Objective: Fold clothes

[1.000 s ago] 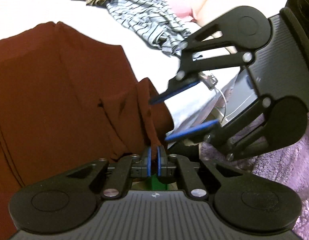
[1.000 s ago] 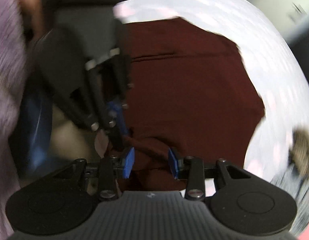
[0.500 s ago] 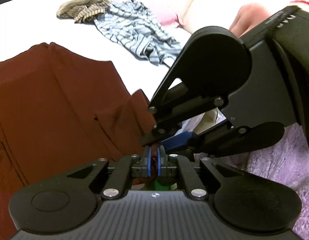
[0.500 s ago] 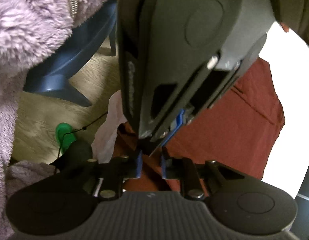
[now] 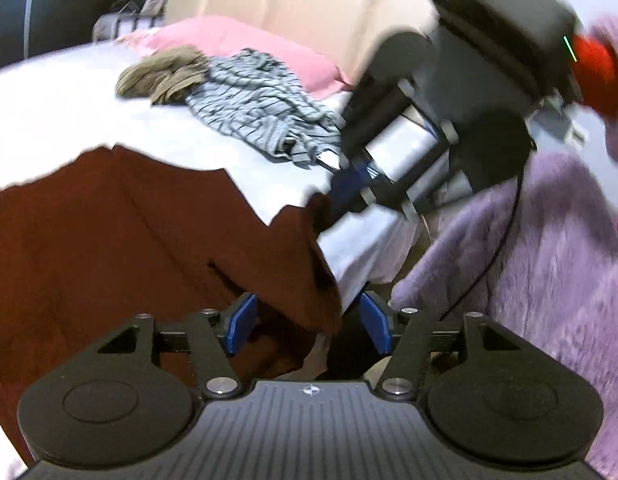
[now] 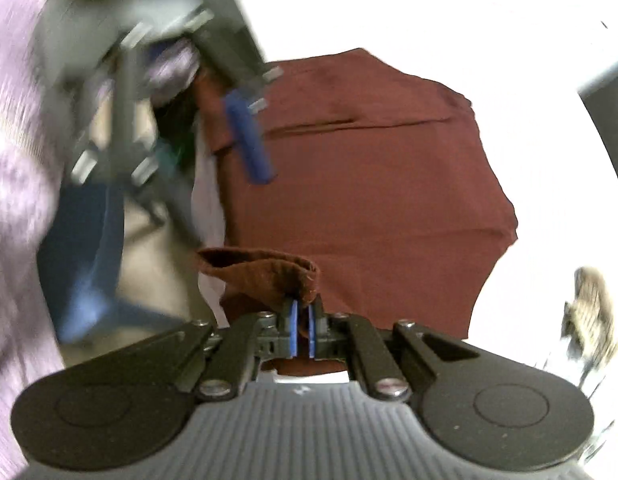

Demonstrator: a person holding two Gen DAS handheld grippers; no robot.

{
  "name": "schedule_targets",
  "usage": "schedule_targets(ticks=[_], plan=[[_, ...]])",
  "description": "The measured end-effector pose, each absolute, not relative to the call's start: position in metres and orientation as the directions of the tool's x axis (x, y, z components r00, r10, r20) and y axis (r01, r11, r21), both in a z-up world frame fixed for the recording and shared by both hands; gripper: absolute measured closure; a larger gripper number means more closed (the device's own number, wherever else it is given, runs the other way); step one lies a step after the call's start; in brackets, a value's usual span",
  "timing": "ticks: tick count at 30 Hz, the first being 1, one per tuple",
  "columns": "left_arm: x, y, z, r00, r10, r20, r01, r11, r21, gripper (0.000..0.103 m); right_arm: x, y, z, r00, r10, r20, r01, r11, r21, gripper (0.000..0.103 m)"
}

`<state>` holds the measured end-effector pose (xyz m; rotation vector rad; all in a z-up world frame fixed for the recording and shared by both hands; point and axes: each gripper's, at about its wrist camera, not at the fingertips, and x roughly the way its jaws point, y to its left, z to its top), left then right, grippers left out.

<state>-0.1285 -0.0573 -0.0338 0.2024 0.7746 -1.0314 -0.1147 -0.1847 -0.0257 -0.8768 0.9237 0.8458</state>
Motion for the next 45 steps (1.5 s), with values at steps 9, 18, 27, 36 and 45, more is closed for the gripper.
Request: schedule_targets(ticks=[9, 18, 27, 36, 45], plan=[[-0.145, -0.067, -0.023, 0.509, -0.643, -0.572, 0.817, 0.571, 0.086, 0.066, -0.117, -0.187, 0.018, 0.388, 0.367, -0.845, -0.836, 0.526, -0.156, 0.097], [-0.151, -0.058, 0.019, 0.371, -0.761, -0.532, 0.904, 0.427, 0.019, 0.100, -0.144, -0.208, 0.045, 0.398, 0.484, -0.780, -0.820, 0.568, -0.066, 0.097], [-0.167, -0.071, 0.007, 0.094, -0.758, -0.645, 0.961, 0.238, -0.140, 0.100, -0.177, -0.220, 0.026, 0.283, 0.521, -0.805, -0.861, 0.508, 0.026, 0.096], [-0.142, -0.094, -0.039, 0.029, -0.663, -0.748, 0.953, 0.243, -0.178, 0.100, -0.191, -0.223, -0.026, 0.205, 0.454, -0.867, -0.861, 0.506, 0.061, 0.096], [-0.065, -0.114, -0.039, 0.171, -0.605, -0.778, 0.936, 0.347, -0.064, 0.100, -0.146, -0.244, -0.040, 0.339, 0.430, -0.837, -0.775, 0.632, 0.011, 0.096]])
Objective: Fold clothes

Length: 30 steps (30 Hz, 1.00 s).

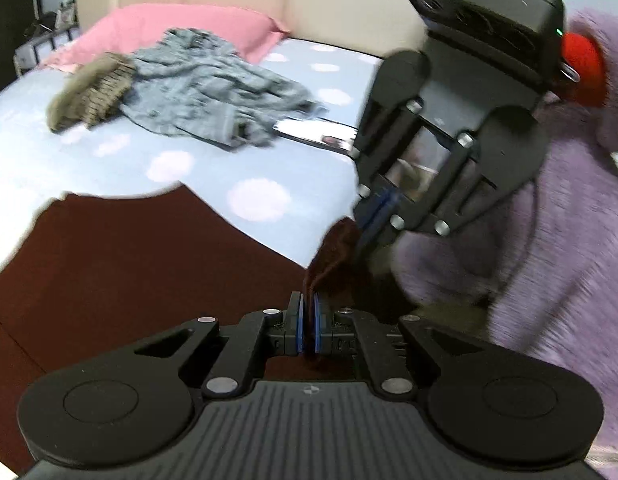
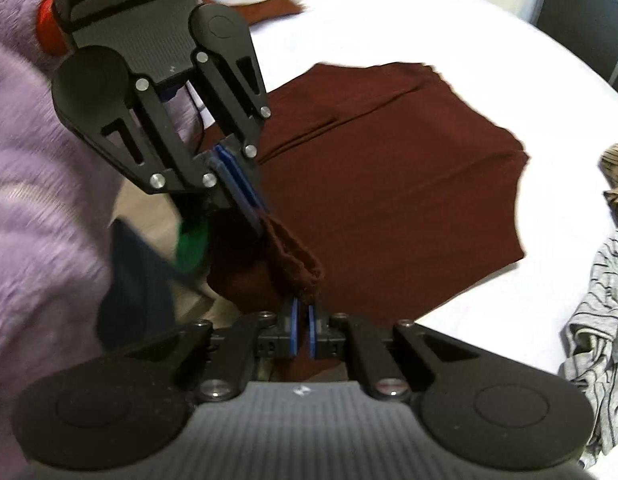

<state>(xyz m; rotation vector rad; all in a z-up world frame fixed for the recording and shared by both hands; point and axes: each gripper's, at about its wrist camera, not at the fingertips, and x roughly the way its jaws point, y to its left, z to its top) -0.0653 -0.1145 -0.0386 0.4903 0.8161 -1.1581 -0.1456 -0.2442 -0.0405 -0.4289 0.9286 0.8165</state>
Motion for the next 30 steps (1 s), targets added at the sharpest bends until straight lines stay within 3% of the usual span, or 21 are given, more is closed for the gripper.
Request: schedule_targets(ticks=[19, 25, 30], plan=[[0.021, -0.117, -0.074, 0.232, -0.603, -0.763, 0.820, 0.543, -0.179, 0.101, -0.044, -0.280, -0.088, 0.402, 0.411, -0.819, -0.636, 0.768, 0.073, 0.096], [0.025, -0.117, -0.087, 0.254, -0.566, -0.784, 0.784, 0.595, -0.175, 0.099, -0.039, -0.290, -0.101, 0.435, 0.349, -0.830, -0.551, 0.832, 0.061, 0.078], [0.009, -0.124, -0.085, 0.240, -0.591, -0.770, 0.807, 0.562, -0.180, 0.099, -0.036, -0.304, -0.096, 0.533, 0.261, -0.805, -0.426, 0.905, 0.011, 0.077]])
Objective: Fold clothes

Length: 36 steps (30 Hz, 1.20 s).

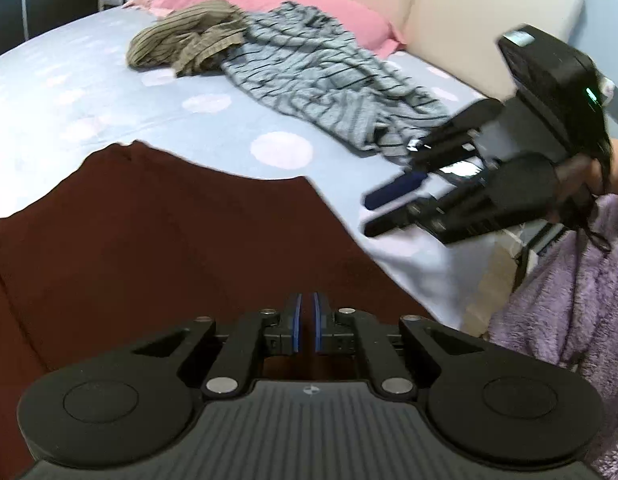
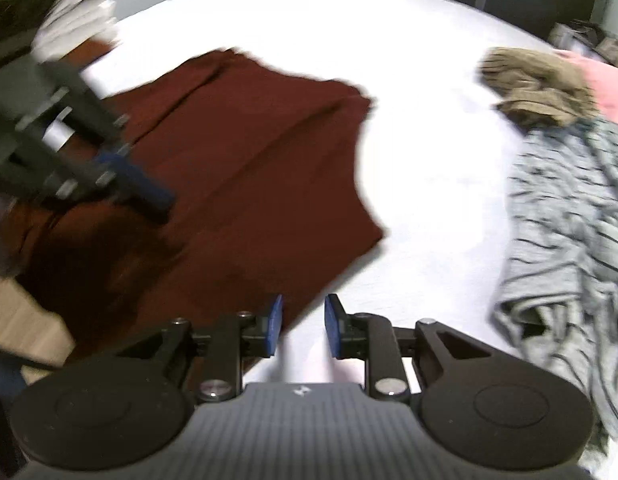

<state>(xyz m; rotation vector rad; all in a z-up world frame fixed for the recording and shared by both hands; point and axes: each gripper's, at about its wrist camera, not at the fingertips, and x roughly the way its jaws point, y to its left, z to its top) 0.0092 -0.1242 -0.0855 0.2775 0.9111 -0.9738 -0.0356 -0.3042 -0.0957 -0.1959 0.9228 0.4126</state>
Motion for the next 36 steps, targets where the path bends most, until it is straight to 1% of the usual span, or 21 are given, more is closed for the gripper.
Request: schedule_targets(ticks=[3, 5, 7, 9, 12, 15, 22, 26, 32, 36], plan=[[-0.005, -0.133, -0.090, 0.216, -0.613, -0.760, 0.834, 0.520, -0.183, 0.099, -0.034, -0.314, -0.089, 0.550, 0.284, -0.785, -0.368, 0.926, 0.077, 0.077], [-0.010, -0.140, -0.098, 0.212, -0.595, -0.775, 0.836, 0.521, -0.171, 0.099, -0.038, -0.316, -0.089, 0.542, 0.289, -0.789, -0.331, 0.937, 0.116, 0.076], [-0.012, -0.144, -0.108, 0.207, -0.556, -0.805, 0.826, 0.540, -0.161, 0.099, -0.042, -0.317, -0.090, 0.529, 0.298, -0.795, -0.299, 0.942, 0.153, 0.073], [-0.012, -0.147, -0.118, 0.209, -0.498, -0.842, 0.811, 0.569, -0.135, 0.099, -0.050, -0.312, -0.095, 0.511, 0.301, -0.805, -0.296, 0.941, 0.164, 0.068], [-0.013, -0.143, -0.121, 0.219, -0.472, -0.854, 0.795, 0.594, -0.124, 0.099, -0.064, -0.301, -0.101, 0.471, 0.285, -0.835, -0.302, 0.941, 0.151, 0.067], [-0.018, -0.140, -0.110, 0.240, -0.474, -0.847, 0.787, 0.605, -0.115, 0.099, -0.085, -0.296, -0.104, 0.434, 0.285, -0.855, -0.299, 0.940, 0.162, 0.067], [-0.048, -0.136, -0.090, 0.202, -0.520, -0.830, 0.773, 0.605, -0.191, 0.099, -0.120, -0.290, -0.124, 0.360, 0.317, -0.878, -0.231, 0.942, 0.245, 0.067], [-0.061, -0.137, -0.093, 0.186, -0.513, -0.838, 0.745, 0.629, -0.220, 0.099, -0.126, -0.289, -0.137, 0.343, 0.320, -0.883, -0.228, 0.940, 0.252, 0.068], [-0.066, -0.134, -0.104, 0.120, -0.515, -0.849, 0.666, 0.676, -0.317, 0.099, -0.125, -0.293, -0.145, 0.343, 0.358, -0.869, -0.208, 0.931, 0.301, 0.068], [-0.069, -0.135, -0.107, 0.103, -0.522, -0.847, 0.656, 0.676, -0.336, 0.099, -0.124, -0.288, -0.146, 0.330, 0.386, -0.861, -0.213, 0.919, 0.331, 0.074]])
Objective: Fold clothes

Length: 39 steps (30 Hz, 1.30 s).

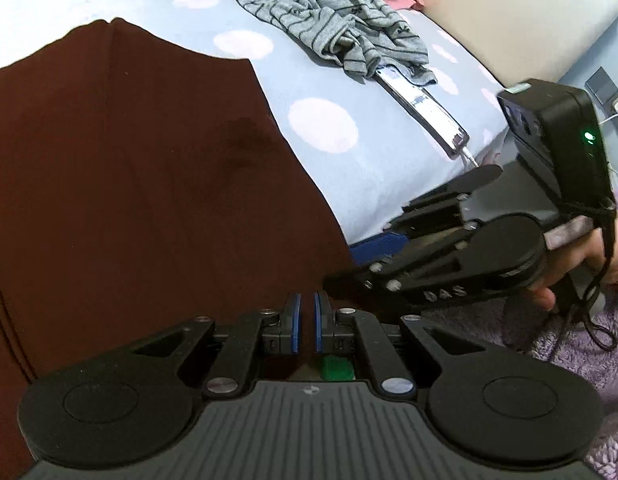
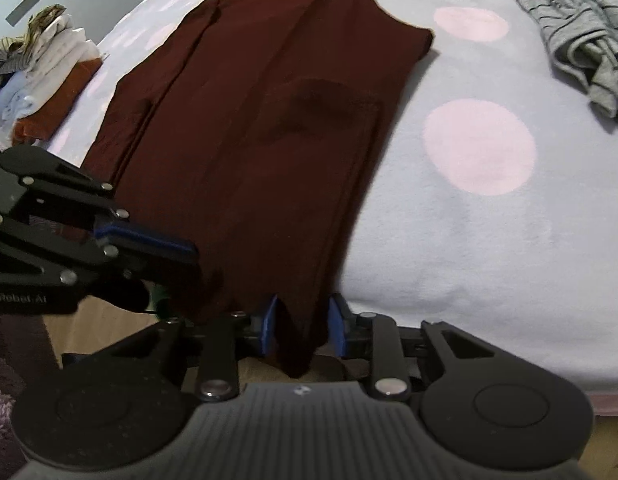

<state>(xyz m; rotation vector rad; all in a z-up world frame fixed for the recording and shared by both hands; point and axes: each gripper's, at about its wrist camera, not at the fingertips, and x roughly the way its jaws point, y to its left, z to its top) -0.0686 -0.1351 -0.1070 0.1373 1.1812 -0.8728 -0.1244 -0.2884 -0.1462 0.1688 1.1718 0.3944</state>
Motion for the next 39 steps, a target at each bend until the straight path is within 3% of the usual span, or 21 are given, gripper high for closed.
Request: schedule_targets(ticks=[5, 14, 18, 28, 37, 39], plan=[[-0.066, -0.131, -0.107, 0.098, -0.552, -0.828, 0.611, 0.690, -0.387, 0.099, -0.122, -0.290, -0.148, 0.337, 0.384, -0.860, -0.185, 0.922, 0.339, 0.091], [-0.051, -0.130, -0.092, 0.077, -0.632, -0.771, 0.527, 0.682, -0.507, 0.098, -0.137, -0.266, -0.122, 0.380, 0.317, -0.869, -0.253, 0.939, 0.232, 0.093], [-0.042, -0.138, -0.089, 0.058, -0.629, -0.775, 0.510, 0.686, -0.519, 0.077, -0.138, -0.257, -0.115, 0.389, 0.296, -0.872, -0.261, 0.944, 0.203, 0.093], [-0.023, -0.158, -0.101, -0.007, -0.554, -0.833, 0.471, 0.733, -0.491, 0.076, -0.137, -0.229, -0.105, 0.417, 0.255, -0.872, -0.338, 0.934, 0.112, 0.093], [-0.020, -0.157, -0.117, 0.001, -0.512, -0.859, 0.452, 0.766, -0.457, 0.077, -0.135, -0.226, -0.098, 0.442, 0.282, -0.851, -0.361, 0.925, 0.119, 0.093], [-0.019, -0.157, -0.121, 0.009, -0.504, -0.864, 0.453, 0.772, -0.445, 0.087, -0.134, -0.223, -0.095, 0.450, 0.296, -0.842, -0.377, 0.918, 0.122, 0.094]])
